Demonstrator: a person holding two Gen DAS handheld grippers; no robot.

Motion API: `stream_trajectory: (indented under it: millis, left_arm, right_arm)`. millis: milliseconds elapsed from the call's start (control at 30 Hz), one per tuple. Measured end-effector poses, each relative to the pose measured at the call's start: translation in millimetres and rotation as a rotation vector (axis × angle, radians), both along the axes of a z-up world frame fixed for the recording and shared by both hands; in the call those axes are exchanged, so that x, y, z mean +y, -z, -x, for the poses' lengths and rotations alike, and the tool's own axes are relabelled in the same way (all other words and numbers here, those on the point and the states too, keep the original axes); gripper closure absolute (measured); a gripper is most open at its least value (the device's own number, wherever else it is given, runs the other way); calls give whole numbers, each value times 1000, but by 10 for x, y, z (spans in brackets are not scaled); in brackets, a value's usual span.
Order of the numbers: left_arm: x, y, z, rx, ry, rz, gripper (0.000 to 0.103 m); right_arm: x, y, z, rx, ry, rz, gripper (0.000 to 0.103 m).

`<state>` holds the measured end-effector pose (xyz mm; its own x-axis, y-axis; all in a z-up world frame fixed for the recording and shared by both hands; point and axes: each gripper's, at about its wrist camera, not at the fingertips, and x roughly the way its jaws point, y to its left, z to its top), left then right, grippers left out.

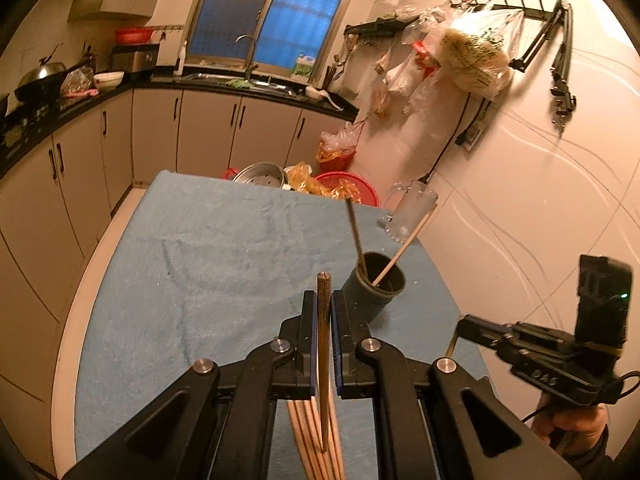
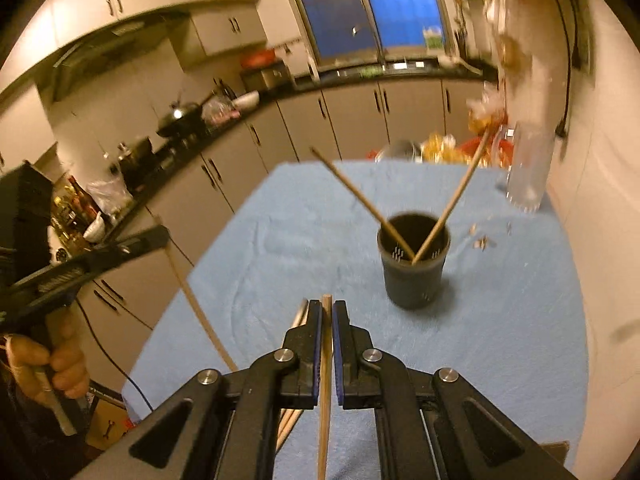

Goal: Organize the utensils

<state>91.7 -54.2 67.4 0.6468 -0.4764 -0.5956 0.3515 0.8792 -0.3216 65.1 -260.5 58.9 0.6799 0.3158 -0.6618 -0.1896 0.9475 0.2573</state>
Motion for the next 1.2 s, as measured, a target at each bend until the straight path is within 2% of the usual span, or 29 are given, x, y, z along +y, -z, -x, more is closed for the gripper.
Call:
stream_trajectory:
  millis: [200, 400, 633, 1000, 1200]
  left_arm:
    - [-76, -154, -5, -30, 9, 1, 97]
    - [-121, -300, -49, -62, 2, -15, 97]
    - [-191, -452, -118, -96, -6, -27, 97]
    - [-381, -586, -146, -135, 21, 5, 97]
    - [-545, -756, -227, -181, 16, 14, 97]
  right_arm:
    - [-43, -302, 145, -93, 8, 17, 97]
    - [-84, -572, 158, -141, 23, 40, 97]
    - [-116, -773, 137, -174, 33, 68, 97]
    - [-205, -993, 242, -220, 46, 81, 98]
    - [-289, -1176, 196, -251, 71, 96, 98]
